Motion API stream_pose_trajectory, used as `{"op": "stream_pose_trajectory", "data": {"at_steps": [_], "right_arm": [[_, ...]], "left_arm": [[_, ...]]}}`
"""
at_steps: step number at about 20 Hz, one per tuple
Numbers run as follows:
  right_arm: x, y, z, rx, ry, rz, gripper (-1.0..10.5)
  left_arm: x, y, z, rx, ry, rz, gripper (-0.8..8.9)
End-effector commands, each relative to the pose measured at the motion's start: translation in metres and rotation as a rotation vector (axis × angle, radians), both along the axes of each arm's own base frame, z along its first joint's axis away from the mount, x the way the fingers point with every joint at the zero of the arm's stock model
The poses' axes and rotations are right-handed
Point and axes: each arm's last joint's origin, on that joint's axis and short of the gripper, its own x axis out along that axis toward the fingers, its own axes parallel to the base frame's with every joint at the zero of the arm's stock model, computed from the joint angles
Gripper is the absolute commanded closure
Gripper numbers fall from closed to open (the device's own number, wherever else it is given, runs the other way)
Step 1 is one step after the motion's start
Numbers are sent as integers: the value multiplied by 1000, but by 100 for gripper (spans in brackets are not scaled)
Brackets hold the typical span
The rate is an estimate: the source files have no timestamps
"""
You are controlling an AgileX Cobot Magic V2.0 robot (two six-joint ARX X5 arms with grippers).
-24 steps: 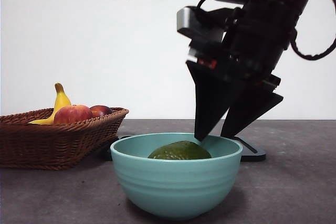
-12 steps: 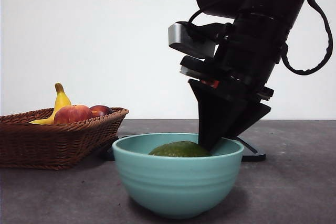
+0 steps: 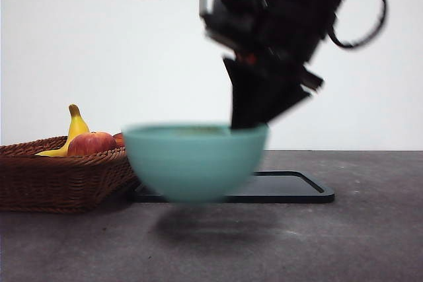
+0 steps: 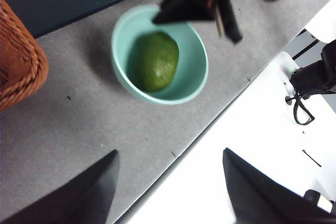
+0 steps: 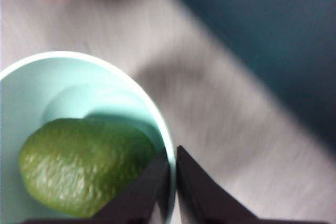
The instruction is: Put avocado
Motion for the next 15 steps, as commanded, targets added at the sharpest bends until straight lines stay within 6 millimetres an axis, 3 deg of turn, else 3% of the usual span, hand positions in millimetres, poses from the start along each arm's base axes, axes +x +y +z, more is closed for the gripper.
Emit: {"op": "stream_pose_trajectory", "data": {"at_steps": [1, 5, 8, 11, 15], "right_arm": [[17, -2, 25, 54, -51, -50, 938], [56, -16, 48, 76, -97, -138, 938], [93, -24, 53, 47, -96, -184, 938], [127, -27, 41, 32, -80, -224, 938], [147, -25, 12, 9, -40, -240, 937]], "left_arm": [[1, -1, 2, -4, -12, -17, 498], [1, -1, 2, -5, -12, -17, 498], [1, -1, 2, -5, -12, -17, 498], [1, -1, 2, -5, -12, -17, 498], [1, -1, 2, -4, -13, -18, 498]]}}
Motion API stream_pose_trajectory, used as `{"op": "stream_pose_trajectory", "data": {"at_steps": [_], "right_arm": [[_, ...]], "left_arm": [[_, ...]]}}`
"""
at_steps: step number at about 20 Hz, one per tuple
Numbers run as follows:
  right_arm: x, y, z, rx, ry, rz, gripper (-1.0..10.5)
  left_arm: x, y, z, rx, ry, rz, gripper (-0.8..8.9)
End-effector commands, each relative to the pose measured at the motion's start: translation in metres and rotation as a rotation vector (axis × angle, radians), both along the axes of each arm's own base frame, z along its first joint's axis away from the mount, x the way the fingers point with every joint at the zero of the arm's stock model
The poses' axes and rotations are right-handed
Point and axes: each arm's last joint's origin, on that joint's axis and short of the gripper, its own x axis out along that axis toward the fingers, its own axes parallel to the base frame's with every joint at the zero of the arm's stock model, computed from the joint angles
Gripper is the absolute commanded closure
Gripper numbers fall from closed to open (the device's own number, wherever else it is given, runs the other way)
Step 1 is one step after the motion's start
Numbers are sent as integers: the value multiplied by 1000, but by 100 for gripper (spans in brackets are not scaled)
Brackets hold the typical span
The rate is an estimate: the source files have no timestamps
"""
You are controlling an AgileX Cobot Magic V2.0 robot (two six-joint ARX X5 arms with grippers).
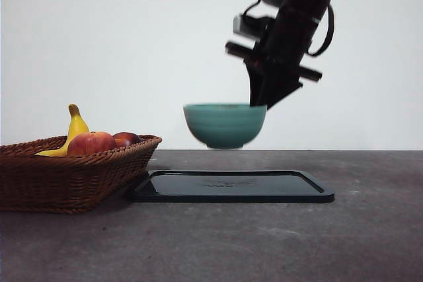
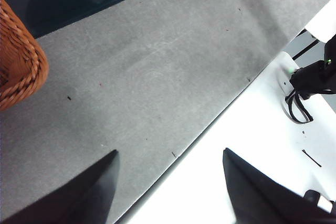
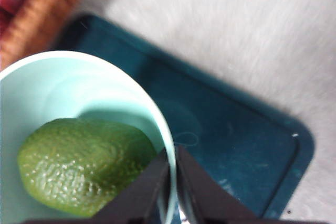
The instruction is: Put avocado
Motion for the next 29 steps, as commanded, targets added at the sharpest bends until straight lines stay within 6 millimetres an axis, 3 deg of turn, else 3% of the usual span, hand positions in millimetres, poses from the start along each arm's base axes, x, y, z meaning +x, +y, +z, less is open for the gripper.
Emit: {"op": "stream_pose_trajectory", "data": {"at_steps": [1, 7, 12, 17, 20, 23, 26, 29], "right_arm": [[11, 7, -11, 3, -9, 17, 938], [23, 13, -47, -22, 42, 14, 938], [24, 13, -51, -28, 55, 12, 934], [22, 12, -45, -29, 57, 1, 785], [15, 4, -14, -14, -16, -16, 785], [-7, -8, 34, 19, -86, -22, 785], [-48, -20, 88, 72, -139, 18, 785], [-92, -33, 127, 89, -176, 42, 785]], "left_arm": [[1, -1, 2, -4, -13, -18, 498], [1, -1, 2, -4, -12, -17, 498], [1, -1, 2, -4, -12, -17, 498], [1, -1, 2, -4, -12, -17, 498], [1, -1, 2, -4, -12, -17, 498], [1, -1, 2, -4, -12, -17, 498], [1, -1, 2, -4, -12, -17, 498], [1, -1, 2, -4, -13, -17, 498]]}}
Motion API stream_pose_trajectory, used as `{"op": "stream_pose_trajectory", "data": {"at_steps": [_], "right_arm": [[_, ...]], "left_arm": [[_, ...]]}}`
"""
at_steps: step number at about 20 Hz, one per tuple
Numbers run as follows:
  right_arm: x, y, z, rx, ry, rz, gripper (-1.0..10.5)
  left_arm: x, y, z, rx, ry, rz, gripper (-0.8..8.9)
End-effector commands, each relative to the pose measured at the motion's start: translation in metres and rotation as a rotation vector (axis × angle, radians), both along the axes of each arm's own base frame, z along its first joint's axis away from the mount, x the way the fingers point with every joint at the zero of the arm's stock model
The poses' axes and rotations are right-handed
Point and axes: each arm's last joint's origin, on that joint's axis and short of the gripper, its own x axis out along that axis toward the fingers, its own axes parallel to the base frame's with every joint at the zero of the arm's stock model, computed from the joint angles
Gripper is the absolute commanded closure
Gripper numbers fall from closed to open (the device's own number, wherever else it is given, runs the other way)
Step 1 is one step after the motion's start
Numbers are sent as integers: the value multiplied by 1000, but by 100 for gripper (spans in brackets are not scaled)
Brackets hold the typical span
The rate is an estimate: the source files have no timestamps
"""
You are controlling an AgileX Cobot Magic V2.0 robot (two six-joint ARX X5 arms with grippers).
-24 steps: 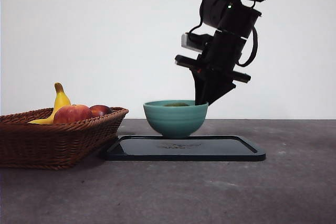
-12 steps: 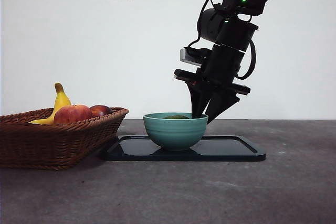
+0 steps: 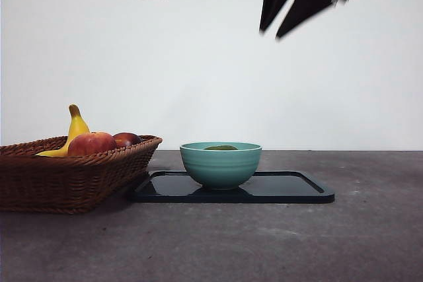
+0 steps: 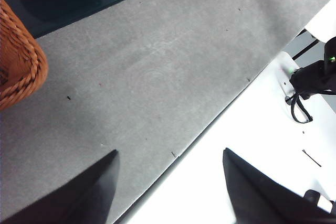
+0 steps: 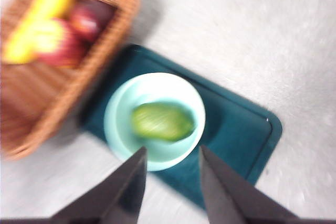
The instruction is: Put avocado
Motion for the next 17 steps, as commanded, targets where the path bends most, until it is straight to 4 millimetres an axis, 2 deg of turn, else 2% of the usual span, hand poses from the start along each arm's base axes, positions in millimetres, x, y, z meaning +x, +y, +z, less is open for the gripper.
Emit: {"op": "stream_pose_trajectory", "data": {"at_steps": [1, 4, 6, 12, 17], "right_arm": [[-23, -4, 20, 4, -20, 32, 785], [-56, -12, 29, 18, -46, 60, 785], [-79, -17, 23, 26, -61, 85, 785], [-140, -30, -20, 46, -73, 187, 785], [-174, -34, -51, 78, -27, 282, 785]], "left_arm": [[1, -1, 2, -4, -13, -17, 498], [1, -1, 2, -4, -13, -17, 498], [1, -1, 2, -4, -14, -17, 498], [1, -1, 2, -5, -16, -17, 498], [1, -1, 2, -5, -16, -17, 498]]}}
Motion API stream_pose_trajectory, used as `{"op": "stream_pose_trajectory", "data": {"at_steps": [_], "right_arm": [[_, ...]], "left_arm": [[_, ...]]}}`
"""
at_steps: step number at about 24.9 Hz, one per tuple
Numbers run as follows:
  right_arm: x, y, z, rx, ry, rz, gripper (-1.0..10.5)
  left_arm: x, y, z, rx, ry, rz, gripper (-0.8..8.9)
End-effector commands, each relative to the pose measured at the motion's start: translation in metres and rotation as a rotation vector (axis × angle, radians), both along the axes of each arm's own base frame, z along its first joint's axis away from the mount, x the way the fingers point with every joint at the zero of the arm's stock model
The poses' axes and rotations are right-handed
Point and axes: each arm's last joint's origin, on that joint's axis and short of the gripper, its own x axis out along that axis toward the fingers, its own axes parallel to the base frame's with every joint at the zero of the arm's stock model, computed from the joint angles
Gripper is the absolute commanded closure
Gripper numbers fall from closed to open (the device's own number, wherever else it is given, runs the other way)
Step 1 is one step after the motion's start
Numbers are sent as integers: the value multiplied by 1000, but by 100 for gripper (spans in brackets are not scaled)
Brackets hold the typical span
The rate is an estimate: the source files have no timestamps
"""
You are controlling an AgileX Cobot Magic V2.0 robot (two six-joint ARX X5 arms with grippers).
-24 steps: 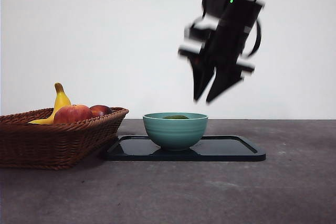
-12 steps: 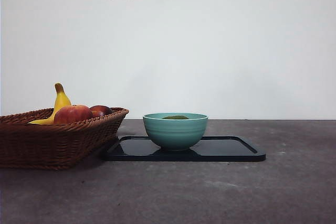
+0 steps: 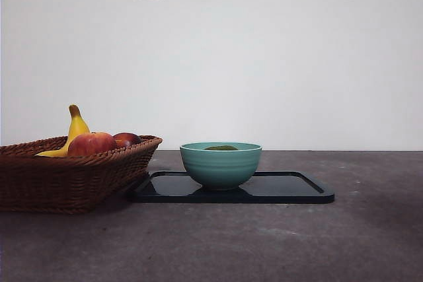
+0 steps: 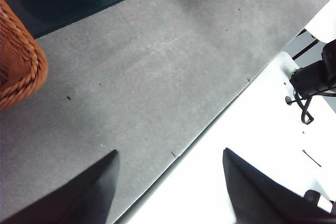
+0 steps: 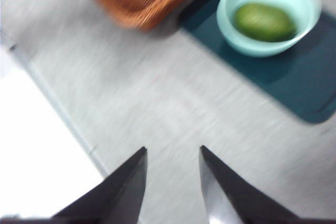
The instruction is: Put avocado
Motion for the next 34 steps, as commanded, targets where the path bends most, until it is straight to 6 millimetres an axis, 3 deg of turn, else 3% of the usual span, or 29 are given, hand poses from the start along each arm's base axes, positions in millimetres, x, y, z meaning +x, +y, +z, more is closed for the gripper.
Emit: {"op": "stream_pose_trajectory", "data": {"at_steps": [1, 14, 18, 19, 34], "right_arm": [[-7, 2, -8, 15, 2, 28, 785], [-12, 2, -10, 39, -17, 54, 787], [-12, 2, -10, 38, -17, 55, 946], [-12, 2, -10, 39, -17, 54, 940], [-12, 2, -10, 39, -19, 55, 940]], "left_arm": [[1, -1, 2, -5, -15, -17, 498], [1, -1, 2, -4, -13, -17, 518], [1, -1, 2, -4, -13, -17, 764], [1, -1, 2, -4, -13, -17, 816], [1, -1, 2, -4, -12, -17, 805]]}}
